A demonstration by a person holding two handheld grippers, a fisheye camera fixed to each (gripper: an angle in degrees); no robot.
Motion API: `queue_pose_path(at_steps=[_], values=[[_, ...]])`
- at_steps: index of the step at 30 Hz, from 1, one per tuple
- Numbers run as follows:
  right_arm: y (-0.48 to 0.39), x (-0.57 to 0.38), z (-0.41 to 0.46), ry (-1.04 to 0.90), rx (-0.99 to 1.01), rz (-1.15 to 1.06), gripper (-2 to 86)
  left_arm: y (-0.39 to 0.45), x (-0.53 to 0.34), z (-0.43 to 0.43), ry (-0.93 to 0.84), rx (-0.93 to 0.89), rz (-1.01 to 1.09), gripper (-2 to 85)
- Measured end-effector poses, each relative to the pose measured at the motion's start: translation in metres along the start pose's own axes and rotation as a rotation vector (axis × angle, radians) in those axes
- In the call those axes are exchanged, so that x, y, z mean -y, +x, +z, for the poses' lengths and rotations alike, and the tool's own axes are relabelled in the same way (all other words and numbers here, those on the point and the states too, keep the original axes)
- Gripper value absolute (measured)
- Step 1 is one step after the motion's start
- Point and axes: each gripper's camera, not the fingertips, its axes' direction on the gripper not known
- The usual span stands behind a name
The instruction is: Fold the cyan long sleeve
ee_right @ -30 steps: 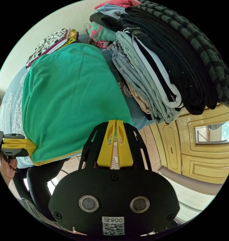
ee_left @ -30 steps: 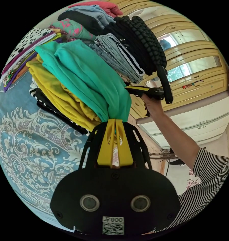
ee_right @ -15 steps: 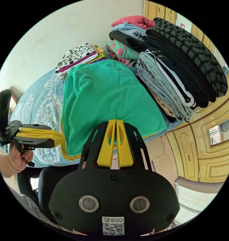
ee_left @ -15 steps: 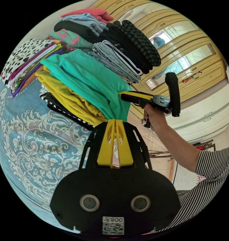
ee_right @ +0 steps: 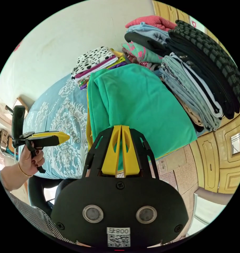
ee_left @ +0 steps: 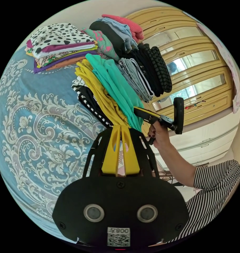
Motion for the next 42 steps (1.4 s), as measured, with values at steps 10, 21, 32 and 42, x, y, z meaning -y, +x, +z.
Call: queue_pose_path(at_steps=[10,21,32,42], values=[[-0.021,-0.005,0.015,0.077,0.083,0.055,0.1,-0.014,0.085,-0.004,0.056,0.113,0.143,0.1],[-0.059,-0.006,0.07,0.145,0.08,0.025,0.1,-0.133,0.046,0.003,-0.013,0.145,0.022,0.0],[-0.132,0.063,0.033,0.368,0.151,-0.145,1.9,-0.255,-0.147,-0.115,0.212,0.008,-0.086,1.1],[-0.306,0.272,0.152,0.218,0.208,-0.456,8.0,-0.292,-0.315,-0.138,0.132,-0.059,-0.153,2.2]])
